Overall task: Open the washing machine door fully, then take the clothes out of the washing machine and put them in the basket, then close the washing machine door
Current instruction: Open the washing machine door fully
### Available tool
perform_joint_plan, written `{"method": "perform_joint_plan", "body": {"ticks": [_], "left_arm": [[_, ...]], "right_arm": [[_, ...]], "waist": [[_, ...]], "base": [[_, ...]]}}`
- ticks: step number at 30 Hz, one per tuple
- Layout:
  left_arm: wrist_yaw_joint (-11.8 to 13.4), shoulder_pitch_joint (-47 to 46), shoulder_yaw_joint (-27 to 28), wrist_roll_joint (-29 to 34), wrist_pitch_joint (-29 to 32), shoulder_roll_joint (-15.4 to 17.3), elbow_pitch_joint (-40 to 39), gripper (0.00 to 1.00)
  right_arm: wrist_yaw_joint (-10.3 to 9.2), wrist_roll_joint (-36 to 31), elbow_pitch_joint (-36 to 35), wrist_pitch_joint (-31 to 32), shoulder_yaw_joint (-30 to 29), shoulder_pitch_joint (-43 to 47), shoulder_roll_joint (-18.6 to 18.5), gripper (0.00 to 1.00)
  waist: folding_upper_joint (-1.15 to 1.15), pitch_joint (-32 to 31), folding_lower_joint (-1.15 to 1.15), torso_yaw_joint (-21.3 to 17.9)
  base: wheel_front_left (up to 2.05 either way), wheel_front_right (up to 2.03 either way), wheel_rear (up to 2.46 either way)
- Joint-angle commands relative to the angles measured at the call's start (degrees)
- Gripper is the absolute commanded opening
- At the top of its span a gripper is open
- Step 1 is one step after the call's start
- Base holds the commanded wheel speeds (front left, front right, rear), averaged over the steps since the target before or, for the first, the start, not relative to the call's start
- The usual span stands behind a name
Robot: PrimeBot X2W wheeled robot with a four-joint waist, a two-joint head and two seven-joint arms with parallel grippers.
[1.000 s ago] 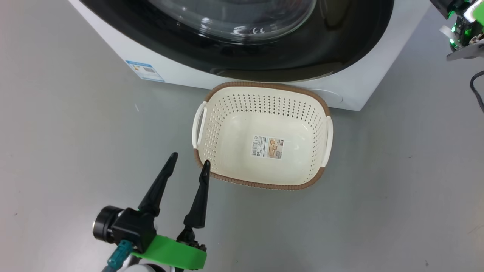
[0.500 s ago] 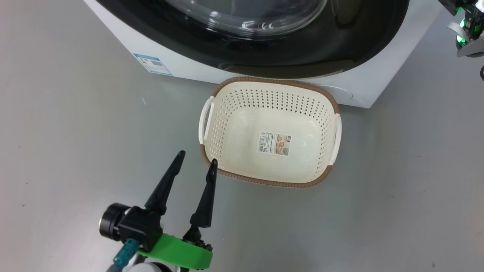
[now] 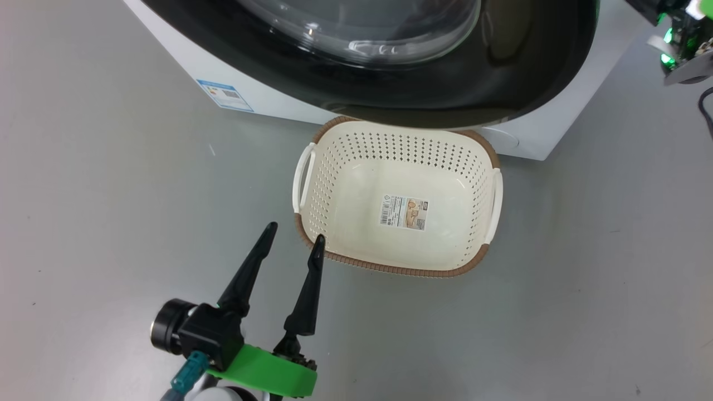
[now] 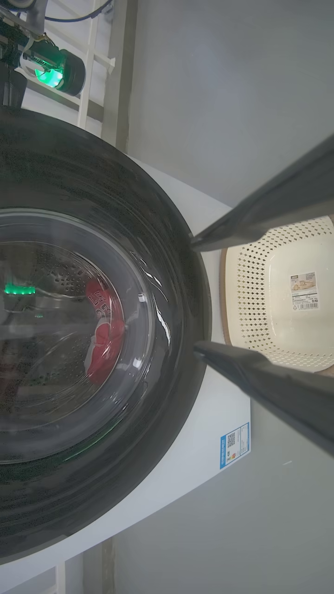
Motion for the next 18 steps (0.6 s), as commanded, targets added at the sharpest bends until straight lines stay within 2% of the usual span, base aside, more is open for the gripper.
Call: {"method": "perform_joint_plan", "body": {"ticks": [1,18], "left_arm": [[0.3,-0.8,1.6,-0.4,-0.7,0.7,-1.2,1.00],[0.3,1.8,2.5,0.1,-0.7,0.7,-0.8,1.00]], "right_arm": [[0.31,-0.5,-2.2,0.7,0.3,1.5,1.7,0.00],[0.31,-2.0,-8.2,5.3,0.6,10.3,3.7,0.00]], "waist": [[0.00,-0.2,0.00,-0.1],[0.00,-5.0,0.00,-0.2]], "base": [[0.00,0.00,0.00],[0.00,0.00,0.00]]}}
